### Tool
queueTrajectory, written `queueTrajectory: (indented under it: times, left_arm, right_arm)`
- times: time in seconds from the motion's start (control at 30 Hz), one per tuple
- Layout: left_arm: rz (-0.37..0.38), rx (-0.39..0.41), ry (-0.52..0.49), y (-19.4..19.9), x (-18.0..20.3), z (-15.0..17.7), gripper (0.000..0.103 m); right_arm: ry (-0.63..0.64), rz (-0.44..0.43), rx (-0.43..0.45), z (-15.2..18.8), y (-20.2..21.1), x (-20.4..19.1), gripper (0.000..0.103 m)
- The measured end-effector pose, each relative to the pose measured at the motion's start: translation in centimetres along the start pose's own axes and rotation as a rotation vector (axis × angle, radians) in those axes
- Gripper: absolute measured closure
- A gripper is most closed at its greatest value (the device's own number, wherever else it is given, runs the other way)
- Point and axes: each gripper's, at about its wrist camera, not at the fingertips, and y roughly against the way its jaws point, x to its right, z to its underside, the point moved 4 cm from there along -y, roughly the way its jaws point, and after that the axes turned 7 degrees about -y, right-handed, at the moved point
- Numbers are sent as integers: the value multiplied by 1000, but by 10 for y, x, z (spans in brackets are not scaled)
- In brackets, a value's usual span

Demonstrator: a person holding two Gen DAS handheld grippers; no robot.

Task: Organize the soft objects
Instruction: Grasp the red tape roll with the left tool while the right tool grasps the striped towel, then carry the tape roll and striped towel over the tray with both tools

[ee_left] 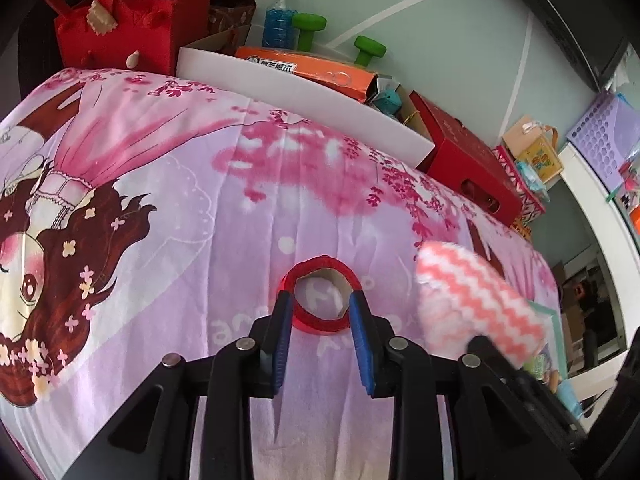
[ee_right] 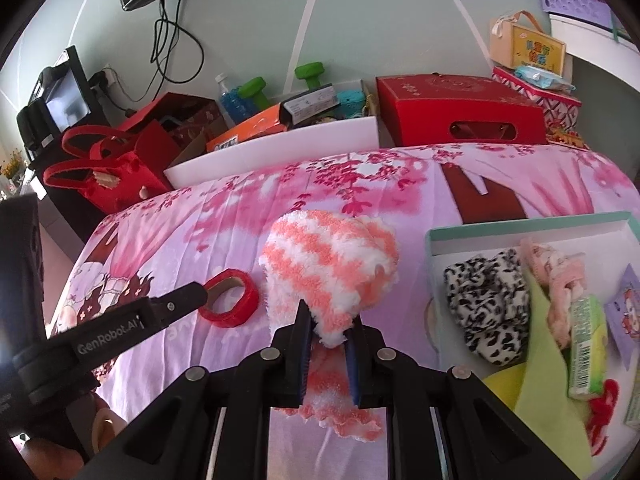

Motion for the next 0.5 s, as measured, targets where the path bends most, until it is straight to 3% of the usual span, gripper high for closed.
queueTrajectory:
  times: [0.07, 0.5]
  left_arm:
    - [-8, -5, -8, -3, 1, 0, 58]
    - [-68, -27, -100, -23, 12, 3, 40]
  right_arm:
    - [-8, 8, 9, -2, 3, 5, 87]
    - [-37, 37, 34, -9, 13, 20, 87]
